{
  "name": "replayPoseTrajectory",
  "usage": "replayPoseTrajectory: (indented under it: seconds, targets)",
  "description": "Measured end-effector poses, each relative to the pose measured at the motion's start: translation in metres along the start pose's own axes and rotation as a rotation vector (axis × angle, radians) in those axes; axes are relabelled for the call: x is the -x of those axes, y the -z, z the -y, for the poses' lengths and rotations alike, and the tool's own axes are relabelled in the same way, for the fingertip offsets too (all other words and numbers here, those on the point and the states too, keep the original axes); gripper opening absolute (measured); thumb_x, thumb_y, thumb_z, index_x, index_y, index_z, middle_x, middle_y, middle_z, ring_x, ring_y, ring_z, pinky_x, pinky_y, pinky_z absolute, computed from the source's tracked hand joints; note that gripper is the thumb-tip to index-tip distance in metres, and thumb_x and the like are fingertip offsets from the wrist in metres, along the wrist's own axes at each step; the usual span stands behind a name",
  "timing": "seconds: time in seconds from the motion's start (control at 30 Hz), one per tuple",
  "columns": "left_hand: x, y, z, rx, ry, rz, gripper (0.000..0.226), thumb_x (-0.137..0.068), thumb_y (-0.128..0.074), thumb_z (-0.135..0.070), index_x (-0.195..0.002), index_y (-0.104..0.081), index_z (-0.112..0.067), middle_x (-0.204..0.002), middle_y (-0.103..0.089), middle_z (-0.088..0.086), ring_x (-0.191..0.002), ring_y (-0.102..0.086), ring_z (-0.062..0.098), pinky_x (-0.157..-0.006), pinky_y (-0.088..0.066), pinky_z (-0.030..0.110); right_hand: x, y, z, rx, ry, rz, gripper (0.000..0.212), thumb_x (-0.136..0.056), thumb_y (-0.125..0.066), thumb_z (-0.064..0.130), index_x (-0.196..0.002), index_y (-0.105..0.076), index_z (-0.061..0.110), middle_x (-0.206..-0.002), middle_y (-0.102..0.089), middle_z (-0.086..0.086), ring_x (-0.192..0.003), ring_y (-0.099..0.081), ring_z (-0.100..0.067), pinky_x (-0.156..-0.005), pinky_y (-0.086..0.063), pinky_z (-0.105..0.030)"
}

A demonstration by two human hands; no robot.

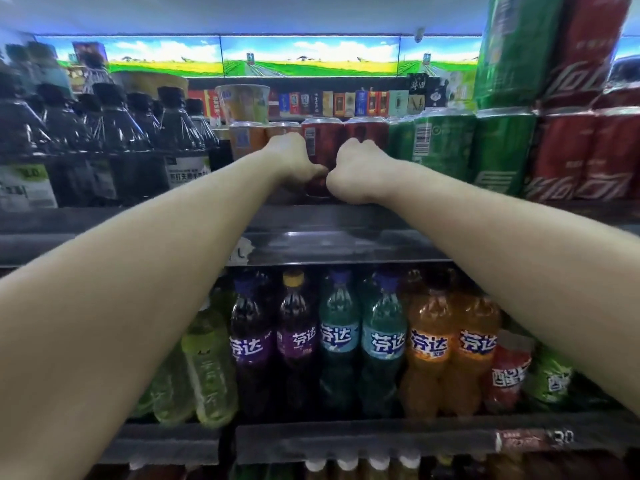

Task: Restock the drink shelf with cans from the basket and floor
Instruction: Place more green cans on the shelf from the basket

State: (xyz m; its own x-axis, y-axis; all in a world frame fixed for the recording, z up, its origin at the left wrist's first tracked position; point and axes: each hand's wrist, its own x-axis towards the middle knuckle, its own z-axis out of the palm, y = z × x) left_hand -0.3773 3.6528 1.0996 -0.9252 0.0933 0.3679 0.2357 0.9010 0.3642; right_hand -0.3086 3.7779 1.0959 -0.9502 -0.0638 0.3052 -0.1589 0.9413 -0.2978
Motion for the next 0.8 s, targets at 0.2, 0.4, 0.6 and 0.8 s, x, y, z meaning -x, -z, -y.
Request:
replayPoseTrajectory:
  seconds: [0.2,0.4,0.6,0.8]
  targets:
    - [-0.009,-0.003,-0.006,-0.034,0.025,0.038,0.038,-0.101,-0.065,-0.04,-0.085,-0.054,-0.007,-0.089,-0.059,0.01,-0.089,-0.056,0.026,-0.076,-0.041,0.033,-0.008,-0.001,-0.003,0.043,0.001,0.073,0.048,-0.107,-0.045,0.023,-0.146,-0.042,-0.004,-0.149,-0.047,-0.022,-0.125,-0.053,-0.035,-0.077,-0.045,-0.033]
    - [-0.012,0.001,-0.008,-0.009,0.035,0.092,0.033,-0.102,-0.065,-0.038,-0.093,-0.058,-0.007,-0.088,-0.062,0.011,-0.086,-0.058,0.029,-0.076,-0.043,0.034,-0.02,-0.005,-0.009,-0.021,-0.078,0.062,0.069,-0.106,-0.048,0.027,-0.157,-0.017,-0.008,-0.159,-0.032,-0.025,-0.144,-0.041,-0.037,-0.11,-0.041,-0.038]
    - [-0.006,-0.002,-0.006,-0.013,0.041,0.083,0.038,-0.101,-0.065,-0.043,-0.097,-0.059,-0.006,-0.096,-0.062,0.012,-0.087,-0.057,0.028,-0.075,-0.042,0.035,-0.016,-0.002,-0.013,0.025,-0.042,0.109,0.047,-0.106,-0.045,0.019,-0.146,-0.041,-0.006,-0.141,-0.051,-0.022,-0.119,-0.056,-0.034,-0.084,-0.042,-0.031]
    - [0.018,0.01,-0.017,-0.073,0.039,0.15,0.028,-0.104,-0.057,-0.027,-0.084,-0.051,-0.009,-0.086,-0.06,0.009,-0.069,-0.056,0.02,-0.056,-0.041,0.029,-0.001,0.003,-0.004,0.032,0.023,0.084,0.029,-0.104,-0.047,0.018,-0.128,-0.053,0.002,-0.111,-0.053,-0.014,-0.073,-0.052,-0.02,-0.059,-0.039,-0.03]
